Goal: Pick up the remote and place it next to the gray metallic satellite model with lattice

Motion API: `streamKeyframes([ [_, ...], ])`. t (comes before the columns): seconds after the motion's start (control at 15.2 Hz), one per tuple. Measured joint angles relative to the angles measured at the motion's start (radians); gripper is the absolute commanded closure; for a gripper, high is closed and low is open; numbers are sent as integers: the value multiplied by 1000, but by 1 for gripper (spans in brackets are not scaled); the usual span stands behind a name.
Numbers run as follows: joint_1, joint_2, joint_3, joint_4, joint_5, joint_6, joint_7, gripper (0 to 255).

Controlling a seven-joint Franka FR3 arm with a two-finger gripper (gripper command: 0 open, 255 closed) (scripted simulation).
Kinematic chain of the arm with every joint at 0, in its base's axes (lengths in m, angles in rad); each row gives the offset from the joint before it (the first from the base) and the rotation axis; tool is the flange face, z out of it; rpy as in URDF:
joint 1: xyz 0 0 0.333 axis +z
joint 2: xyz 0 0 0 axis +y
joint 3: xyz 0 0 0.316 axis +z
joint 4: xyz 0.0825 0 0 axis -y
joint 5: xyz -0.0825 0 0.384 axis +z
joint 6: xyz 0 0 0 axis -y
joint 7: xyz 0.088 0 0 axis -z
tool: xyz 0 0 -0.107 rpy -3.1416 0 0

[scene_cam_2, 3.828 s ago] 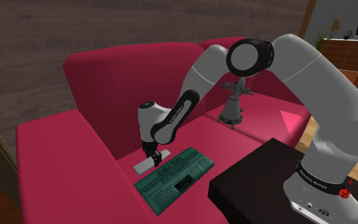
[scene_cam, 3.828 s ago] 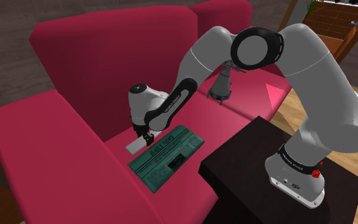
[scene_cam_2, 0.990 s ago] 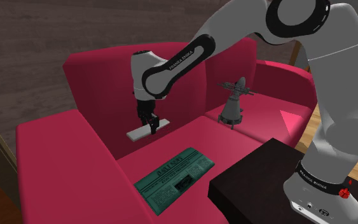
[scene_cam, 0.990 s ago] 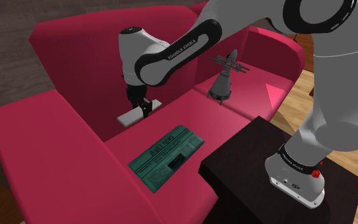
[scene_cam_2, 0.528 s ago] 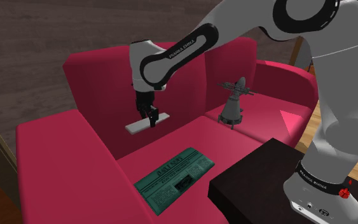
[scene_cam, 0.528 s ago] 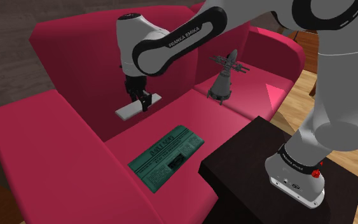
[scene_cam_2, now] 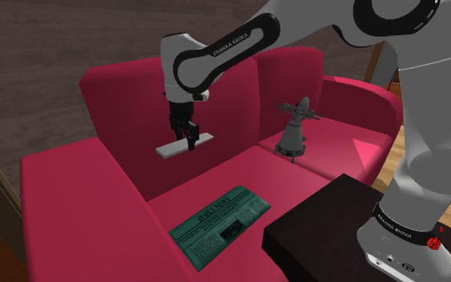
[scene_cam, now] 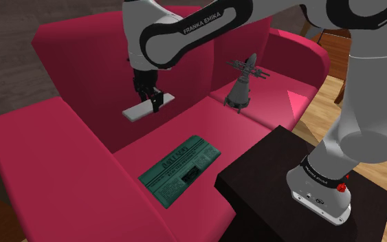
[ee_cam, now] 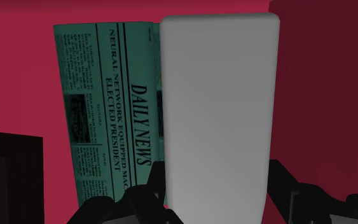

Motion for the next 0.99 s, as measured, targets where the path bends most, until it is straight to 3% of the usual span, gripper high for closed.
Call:
streamKeyframes([
  [0.99,-5,-59,17,118,37,-170,-27,255],
])
